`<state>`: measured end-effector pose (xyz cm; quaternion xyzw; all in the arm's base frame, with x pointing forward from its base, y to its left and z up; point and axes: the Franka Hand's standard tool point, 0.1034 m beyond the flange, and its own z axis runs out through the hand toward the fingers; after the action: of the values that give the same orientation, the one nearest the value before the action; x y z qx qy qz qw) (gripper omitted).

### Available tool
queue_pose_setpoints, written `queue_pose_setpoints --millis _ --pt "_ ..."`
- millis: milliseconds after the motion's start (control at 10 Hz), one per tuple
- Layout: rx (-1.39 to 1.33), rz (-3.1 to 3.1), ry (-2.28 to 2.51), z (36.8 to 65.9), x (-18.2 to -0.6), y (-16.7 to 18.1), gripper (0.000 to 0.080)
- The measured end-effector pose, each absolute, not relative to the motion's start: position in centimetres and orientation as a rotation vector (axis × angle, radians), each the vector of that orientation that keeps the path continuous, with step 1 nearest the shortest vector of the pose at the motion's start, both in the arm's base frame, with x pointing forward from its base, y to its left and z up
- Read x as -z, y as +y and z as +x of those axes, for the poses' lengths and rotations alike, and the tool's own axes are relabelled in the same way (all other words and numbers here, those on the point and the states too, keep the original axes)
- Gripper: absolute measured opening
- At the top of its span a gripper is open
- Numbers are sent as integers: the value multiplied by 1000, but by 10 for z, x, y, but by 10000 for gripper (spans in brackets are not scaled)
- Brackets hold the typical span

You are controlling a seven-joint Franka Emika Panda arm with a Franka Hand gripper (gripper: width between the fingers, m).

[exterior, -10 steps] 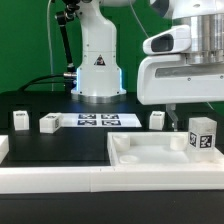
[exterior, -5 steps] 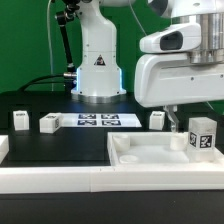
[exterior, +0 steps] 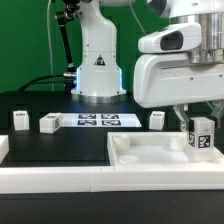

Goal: Assemble square table

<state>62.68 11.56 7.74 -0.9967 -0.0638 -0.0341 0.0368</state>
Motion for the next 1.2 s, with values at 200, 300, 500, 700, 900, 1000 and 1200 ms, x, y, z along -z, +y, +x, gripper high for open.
queue_pose_setpoints --millis 200,300,500,700,900,1000,1200 --pt "98 -3061 -16 627 -77 116 288" --pt "94 -3058 101 627 -77 116 288" --pt "89 -3026 422 626 -77 116 288" --pt "93 -2976 663 625 -77 117 290" --pt "83 -2882 974 624 -77 117 290" --pt "73 -2829 1107 624 -77 118 290" --pt "42 -2693 1356 624 -77 117 290"
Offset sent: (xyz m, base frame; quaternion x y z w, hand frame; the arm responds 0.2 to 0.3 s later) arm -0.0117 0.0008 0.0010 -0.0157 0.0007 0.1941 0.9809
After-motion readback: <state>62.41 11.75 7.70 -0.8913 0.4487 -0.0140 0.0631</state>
